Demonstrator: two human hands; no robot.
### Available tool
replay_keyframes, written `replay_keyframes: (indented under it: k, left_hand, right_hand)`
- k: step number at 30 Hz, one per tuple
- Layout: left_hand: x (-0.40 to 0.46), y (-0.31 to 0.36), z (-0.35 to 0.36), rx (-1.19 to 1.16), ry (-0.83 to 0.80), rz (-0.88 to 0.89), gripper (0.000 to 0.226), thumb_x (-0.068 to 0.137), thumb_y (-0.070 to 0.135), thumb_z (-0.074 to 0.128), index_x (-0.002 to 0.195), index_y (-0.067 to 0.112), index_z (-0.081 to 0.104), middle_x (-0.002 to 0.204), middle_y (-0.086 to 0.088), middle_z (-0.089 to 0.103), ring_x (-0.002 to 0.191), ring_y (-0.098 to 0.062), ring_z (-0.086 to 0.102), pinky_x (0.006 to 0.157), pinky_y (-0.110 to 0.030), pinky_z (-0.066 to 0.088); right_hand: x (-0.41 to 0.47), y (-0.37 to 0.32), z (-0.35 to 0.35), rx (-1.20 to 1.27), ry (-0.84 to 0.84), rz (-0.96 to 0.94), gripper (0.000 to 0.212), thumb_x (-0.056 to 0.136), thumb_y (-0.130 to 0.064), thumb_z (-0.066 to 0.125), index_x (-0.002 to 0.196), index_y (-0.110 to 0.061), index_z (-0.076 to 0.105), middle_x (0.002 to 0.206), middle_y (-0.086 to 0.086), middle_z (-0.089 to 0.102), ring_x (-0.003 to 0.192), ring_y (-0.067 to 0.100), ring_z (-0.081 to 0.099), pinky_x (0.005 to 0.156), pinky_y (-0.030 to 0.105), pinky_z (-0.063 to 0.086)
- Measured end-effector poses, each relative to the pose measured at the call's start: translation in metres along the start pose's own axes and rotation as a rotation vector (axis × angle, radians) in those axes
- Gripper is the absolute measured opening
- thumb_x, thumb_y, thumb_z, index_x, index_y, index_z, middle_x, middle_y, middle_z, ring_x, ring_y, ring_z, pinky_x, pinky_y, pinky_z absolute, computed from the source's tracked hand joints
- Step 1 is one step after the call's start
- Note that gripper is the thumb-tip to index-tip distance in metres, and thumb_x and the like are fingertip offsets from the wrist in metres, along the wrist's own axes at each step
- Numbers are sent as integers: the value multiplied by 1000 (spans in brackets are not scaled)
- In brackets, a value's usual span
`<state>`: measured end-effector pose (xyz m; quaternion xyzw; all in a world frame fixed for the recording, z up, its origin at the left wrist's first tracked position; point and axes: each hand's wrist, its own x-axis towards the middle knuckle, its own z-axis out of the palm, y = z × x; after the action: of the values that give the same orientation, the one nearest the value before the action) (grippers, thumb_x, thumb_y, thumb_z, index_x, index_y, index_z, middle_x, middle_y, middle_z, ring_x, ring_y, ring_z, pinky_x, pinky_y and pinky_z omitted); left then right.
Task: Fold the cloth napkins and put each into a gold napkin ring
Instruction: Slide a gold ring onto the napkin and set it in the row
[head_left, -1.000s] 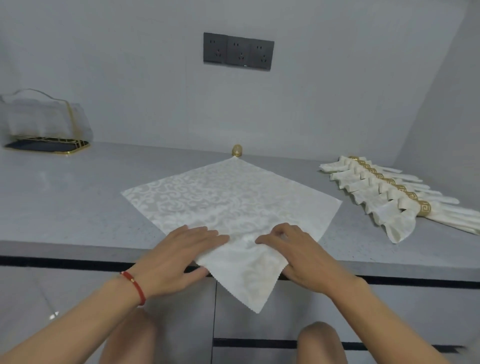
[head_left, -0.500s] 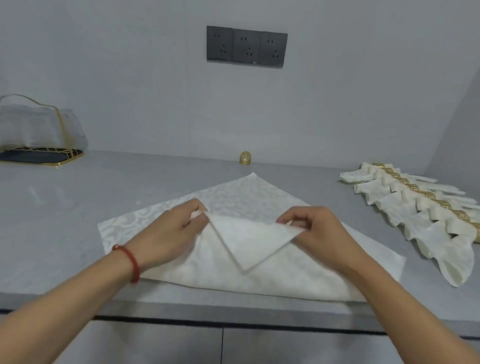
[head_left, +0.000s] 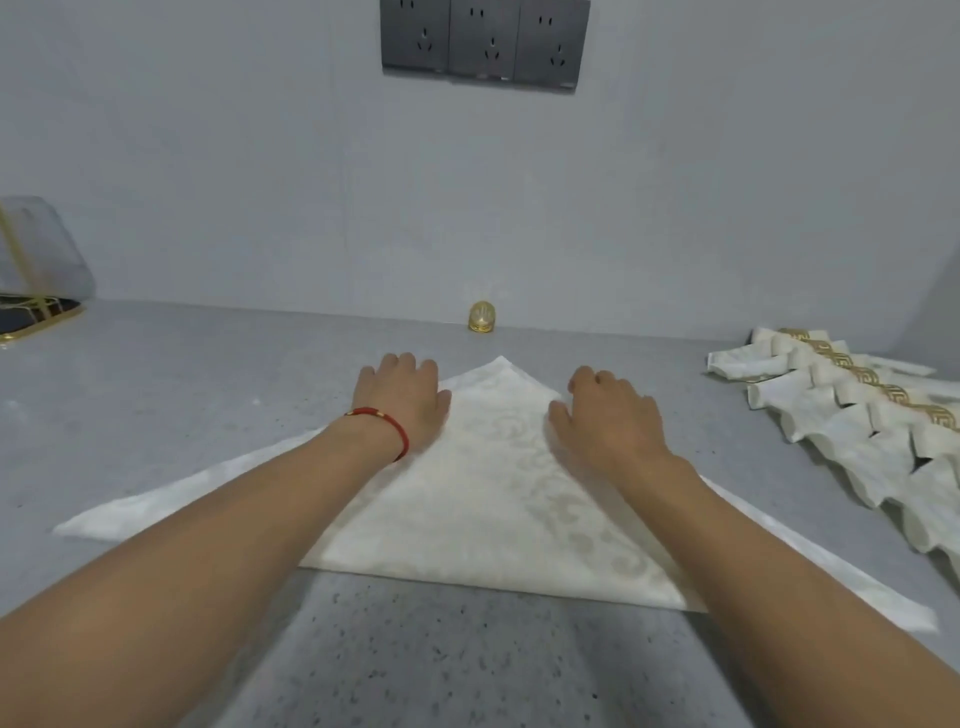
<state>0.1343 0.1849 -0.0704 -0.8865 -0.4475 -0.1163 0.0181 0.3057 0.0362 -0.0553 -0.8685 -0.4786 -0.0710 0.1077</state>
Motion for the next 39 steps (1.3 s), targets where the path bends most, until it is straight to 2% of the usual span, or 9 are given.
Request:
replay_keyframes:
  k: [3,7,13,17,22,27,31,36,39]
  left_hand:
    - [-9,-6,18,-85,19,26,33,102,38,34,114,19,59,114,-4,57,109,-27,53,88,-41,42]
    - [-33,-1,16,-63,74,34,29,101,37,34,82,21,48,94,-2,56,96,-27,56,78,-37,41]
    - [-65,15,-9,232,99,31,33,99,43,36,97,20,59,93,0,57,95,-25,55,83,-39,37]
    - [-49,20,-13,26,65,12,35,97,40,44,114,17,62,112,-6,59,109,-28,51,89,-42,42]
    - [-26,35,-12,-231,-18,-96,22,92,31,55,84,16,69,96,-8,71,91,-26,65,84,-40,54]
    - [-9,30,-13,-426,-119,-175,11,89,23,70,96,14,69,95,-2,67,93,-24,67,85,-34,56]
    - [4,25,-21,-504,-120,-214,16,81,24,80,92,14,73,88,1,67,86,-20,67,75,-28,54]
    - [24,23,-26,-465,-131,-191,19,83,25,79,96,11,73,96,-3,72,90,-22,68,76,-29,54]
    - [31,24,-21,-450,-108,-187,23,84,23,79,101,11,71,103,-6,69,96,-25,67,78,-30,54]
  right_hand:
    - [-18,4,5,-75,-149,-20,51,103,-50,32,138,-14,44,134,8,51,126,30,47,103,48,37]
    - [-35,16,14,-91,-143,-85,55,104,-54,26,131,-14,51,130,5,53,120,27,48,99,46,39]
    - [-48,21,0,-114,-228,-122,55,102,-59,28,136,-19,47,136,3,49,126,27,44,103,46,37]
    - [-25,13,-1,-16,-151,-114,45,101,-52,36,130,-23,54,128,3,55,120,27,49,97,46,38]
    - [12,-7,6,203,-123,-64,24,95,-42,52,94,-23,66,103,-2,65,102,25,58,95,44,45]
    - [34,-7,11,302,-230,-17,16,93,-29,67,84,-16,67,93,3,74,93,23,66,96,44,48]
    - [44,-5,8,349,-207,-50,17,90,-18,61,74,-15,63,82,5,73,84,24,68,89,43,54]
    - [58,-11,4,308,-132,-76,8,90,-15,57,84,-12,61,90,7,70,77,26,65,78,43,59]
    - [65,-14,9,223,-112,-94,7,92,-14,58,90,-12,65,94,6,69,84,26,66,79,42,57]
